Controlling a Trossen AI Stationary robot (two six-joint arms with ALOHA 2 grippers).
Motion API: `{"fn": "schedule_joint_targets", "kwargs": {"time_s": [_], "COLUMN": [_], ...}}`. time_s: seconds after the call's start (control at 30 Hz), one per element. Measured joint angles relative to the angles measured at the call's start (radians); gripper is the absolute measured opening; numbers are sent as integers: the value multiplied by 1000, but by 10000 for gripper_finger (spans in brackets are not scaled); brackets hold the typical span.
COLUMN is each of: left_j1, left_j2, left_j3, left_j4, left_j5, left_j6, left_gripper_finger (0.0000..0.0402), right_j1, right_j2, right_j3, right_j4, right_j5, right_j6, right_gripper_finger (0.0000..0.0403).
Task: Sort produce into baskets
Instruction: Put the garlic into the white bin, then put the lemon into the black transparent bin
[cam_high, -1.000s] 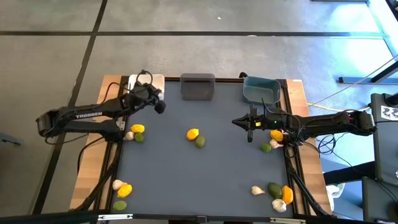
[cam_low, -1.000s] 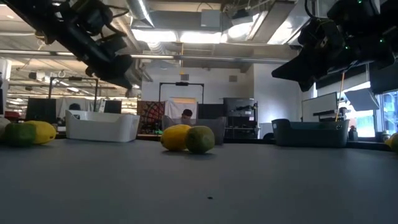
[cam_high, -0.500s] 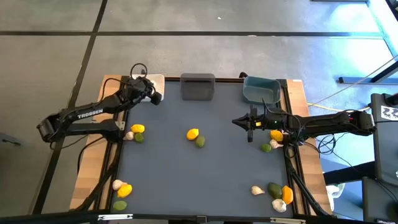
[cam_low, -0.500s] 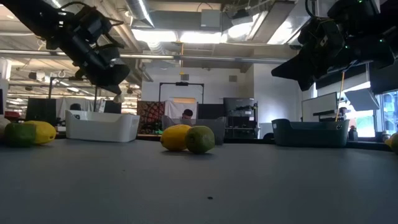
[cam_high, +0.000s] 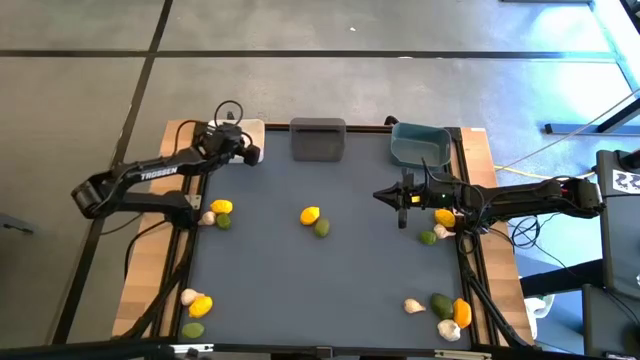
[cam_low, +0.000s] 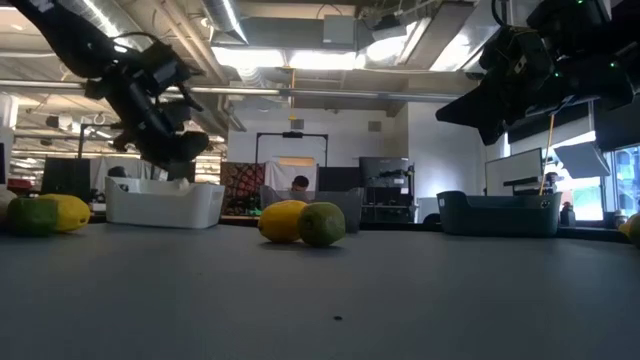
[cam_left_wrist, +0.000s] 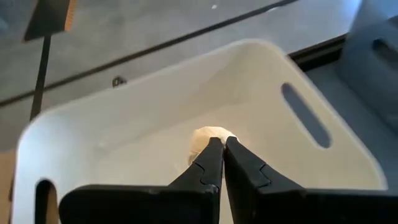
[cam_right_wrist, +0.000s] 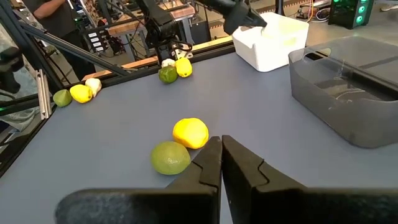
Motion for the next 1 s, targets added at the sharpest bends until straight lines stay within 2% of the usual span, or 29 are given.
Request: {"fn": "schedule_joint_targets", "kwargs": {"time_s": [0.37, 0.6, 1.0], "left_j1": [48, 63, 63], "left_j2": [118, 138, 138], "left_j3": [0, 0, 0], "left_j4": [1, 1, 1], "left_j5": [0, -1, -2], "left_j6": [-42, -56, -71], "left_gripper_finger": [6, 7, 83], "right_j1": [0, 0, 0], "right_j2": [0, 0, 0], "right_j3": [0, 0, 0], "right_j4": [-1, -2, -1], "right_j5": [0, 0, 0], "right_j6": [0, 0, 0], "right_gripper_finger": [14, 14, 14]}}
